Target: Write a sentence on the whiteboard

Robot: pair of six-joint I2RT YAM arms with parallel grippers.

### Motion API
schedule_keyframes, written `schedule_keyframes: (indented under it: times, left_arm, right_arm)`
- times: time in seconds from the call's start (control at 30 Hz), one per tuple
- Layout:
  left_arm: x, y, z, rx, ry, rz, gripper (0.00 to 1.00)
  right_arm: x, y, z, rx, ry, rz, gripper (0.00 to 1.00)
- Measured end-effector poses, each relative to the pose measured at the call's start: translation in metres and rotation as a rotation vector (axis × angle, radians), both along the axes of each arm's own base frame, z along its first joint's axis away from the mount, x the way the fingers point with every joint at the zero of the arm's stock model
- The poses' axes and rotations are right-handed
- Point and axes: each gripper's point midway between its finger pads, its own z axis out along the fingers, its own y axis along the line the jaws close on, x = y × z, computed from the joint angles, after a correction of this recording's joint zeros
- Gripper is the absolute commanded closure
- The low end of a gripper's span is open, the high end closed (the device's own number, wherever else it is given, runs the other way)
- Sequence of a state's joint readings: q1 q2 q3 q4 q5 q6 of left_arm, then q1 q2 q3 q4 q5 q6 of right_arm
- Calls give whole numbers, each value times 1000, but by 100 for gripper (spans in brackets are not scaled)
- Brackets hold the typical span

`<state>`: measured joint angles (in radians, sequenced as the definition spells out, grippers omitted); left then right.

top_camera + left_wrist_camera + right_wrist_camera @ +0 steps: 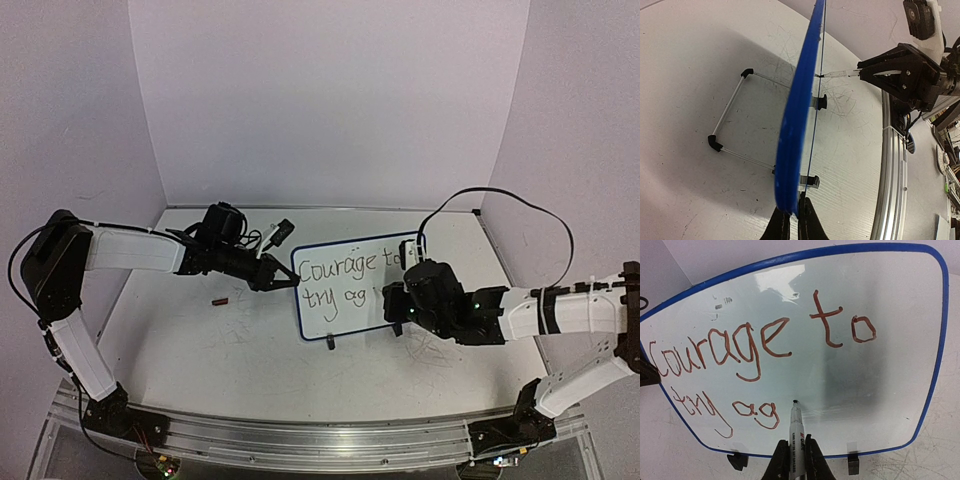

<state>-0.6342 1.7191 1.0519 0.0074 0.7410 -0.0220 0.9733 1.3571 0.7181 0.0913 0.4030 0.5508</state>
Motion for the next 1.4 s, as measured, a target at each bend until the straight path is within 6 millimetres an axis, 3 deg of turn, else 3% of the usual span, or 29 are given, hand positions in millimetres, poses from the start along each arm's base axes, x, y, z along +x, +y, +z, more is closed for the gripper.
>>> schedule_keyframes:
  times: [0.5,1.4]
  left_arm:
    - [0,0,0,0,1,0,100]
    - [0,0,0,0,1,0,100]
  right_arm:
    - [-2,11,-2,7,14,50,100]
    - [-5,8,-9,10,39,43,100]
